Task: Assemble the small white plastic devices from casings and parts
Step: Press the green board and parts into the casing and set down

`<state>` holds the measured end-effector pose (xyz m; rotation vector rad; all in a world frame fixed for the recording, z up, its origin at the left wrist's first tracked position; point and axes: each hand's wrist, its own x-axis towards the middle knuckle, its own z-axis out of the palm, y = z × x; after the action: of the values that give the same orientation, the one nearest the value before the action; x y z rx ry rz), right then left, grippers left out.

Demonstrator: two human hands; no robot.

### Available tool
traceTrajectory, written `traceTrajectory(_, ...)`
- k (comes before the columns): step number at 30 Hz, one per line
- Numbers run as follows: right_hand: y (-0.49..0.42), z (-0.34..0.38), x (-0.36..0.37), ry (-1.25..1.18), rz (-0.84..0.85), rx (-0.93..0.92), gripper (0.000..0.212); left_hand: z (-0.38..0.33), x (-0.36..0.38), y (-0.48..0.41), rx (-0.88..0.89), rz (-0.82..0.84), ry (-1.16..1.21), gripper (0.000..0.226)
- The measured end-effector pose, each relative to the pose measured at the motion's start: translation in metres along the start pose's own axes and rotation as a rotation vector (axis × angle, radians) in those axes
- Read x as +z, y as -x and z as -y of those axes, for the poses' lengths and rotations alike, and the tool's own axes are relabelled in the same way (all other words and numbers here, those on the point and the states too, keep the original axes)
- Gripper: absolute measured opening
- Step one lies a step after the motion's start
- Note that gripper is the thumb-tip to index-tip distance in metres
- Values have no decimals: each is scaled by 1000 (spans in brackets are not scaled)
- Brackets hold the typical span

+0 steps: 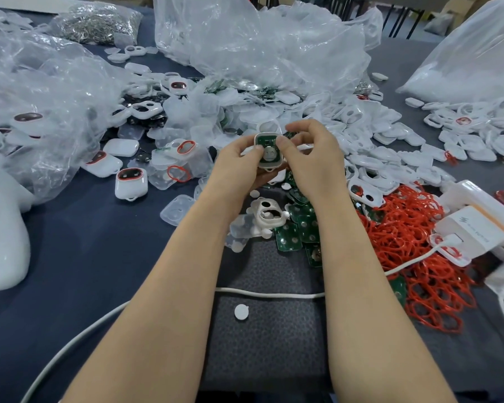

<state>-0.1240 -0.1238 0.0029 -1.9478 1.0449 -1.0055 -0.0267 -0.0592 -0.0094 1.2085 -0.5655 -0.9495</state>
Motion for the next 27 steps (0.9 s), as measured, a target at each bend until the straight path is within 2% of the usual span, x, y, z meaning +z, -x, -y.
traceTrajectory(4, 2, 1, 1, 213, 71, -169, 27, 2, -1, -2, 7, -24, -9, 20)
traceTrajectory(8, 2, 0, 2, 270, 102, -174, 30, 3, -1, -3, 12, -46, -36, 18)
traceTrajectory(16, 4, 3, 7, 279, 81, -196, 32, -1, 1, -4, -19, -103, 27, 30)
traceTrajectory(27, 4, 0, 9, 285, 121, -176, 32, 3, 0, -7, 10, -130, -119, 20)
